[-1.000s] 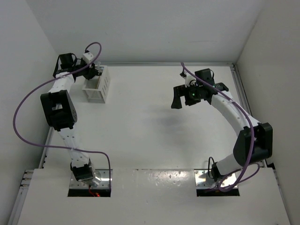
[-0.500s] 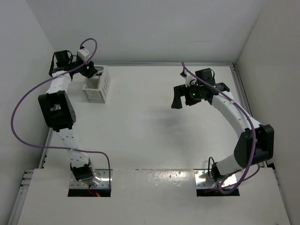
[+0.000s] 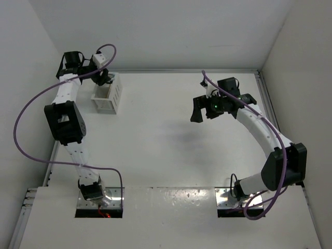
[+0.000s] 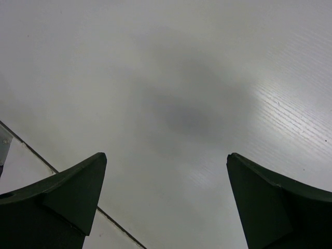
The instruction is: Organize the makeup
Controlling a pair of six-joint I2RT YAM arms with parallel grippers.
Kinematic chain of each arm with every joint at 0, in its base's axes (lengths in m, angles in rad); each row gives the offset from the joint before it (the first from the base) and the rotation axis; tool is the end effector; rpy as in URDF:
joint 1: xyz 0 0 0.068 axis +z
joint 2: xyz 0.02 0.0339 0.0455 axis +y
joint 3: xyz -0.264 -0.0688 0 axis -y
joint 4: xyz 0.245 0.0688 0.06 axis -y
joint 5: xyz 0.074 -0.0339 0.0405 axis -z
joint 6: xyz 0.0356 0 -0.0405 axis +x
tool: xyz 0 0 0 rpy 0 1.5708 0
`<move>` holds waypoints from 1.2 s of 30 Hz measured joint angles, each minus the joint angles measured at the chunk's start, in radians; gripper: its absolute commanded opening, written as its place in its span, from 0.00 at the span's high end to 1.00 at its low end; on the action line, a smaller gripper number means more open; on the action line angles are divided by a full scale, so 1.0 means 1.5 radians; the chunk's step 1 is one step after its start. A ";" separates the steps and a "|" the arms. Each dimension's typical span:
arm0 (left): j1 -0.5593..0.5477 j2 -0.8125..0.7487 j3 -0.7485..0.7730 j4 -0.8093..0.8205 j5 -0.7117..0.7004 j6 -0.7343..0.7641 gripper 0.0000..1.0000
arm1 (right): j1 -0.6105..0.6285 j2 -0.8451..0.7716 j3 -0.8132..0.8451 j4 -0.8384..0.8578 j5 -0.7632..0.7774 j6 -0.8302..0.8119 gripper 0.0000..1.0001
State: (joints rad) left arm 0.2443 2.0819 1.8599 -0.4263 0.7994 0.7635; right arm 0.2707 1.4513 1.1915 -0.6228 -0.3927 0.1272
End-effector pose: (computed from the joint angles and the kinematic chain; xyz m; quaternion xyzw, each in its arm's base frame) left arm 0.4720 0.0914 0.2887 0.3791 0.7528 -0.1072 0.5273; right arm 0.2937 0.0957 0.2881 -0.1318 0.9162 0.2454 0.2880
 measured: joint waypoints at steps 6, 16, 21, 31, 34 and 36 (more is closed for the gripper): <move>-0.016 0.052 0.121 -0.086 -0.027 0.059 0.42 | 0.000 -0.001 -0.001 -0.005 0.001 0.000 0.00; -0.015 0.072 0.127 -0.165 -0.063 0.099 0.44 | 0.000 -0.001 -0.001 -0.010 0.005 -0.003 0.00; -0.015 0.078 0.127 -0.181 -0.072 0.107 0.48 | 0.000 -0.001 -0.001 -0.011 0.008 -0.003 0.00; -0.018 0.114 0.147 -0.174 -0.096 0.119 0.86 | 0.000 -0.003 -0.002 -0.016 0.013 -0.010 0.00; -0.019 0.114 0.149 -0.175 -0.097 0.119 0.93 | 0.000 -0.003 -0.001 -0.018 0.015 -0.010 0.00; -0.019 0.114 0.150 -0.177 -0.097 0.119 0.97 | 0.000 -0.003 -0.001 -0.020 0.015 -0.010 0.00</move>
State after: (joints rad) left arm 0.2165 2.2524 2.0846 -0.6922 0.6537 0.9417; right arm 0.2710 1.4464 1.1896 -0.6529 -0.3698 0.1127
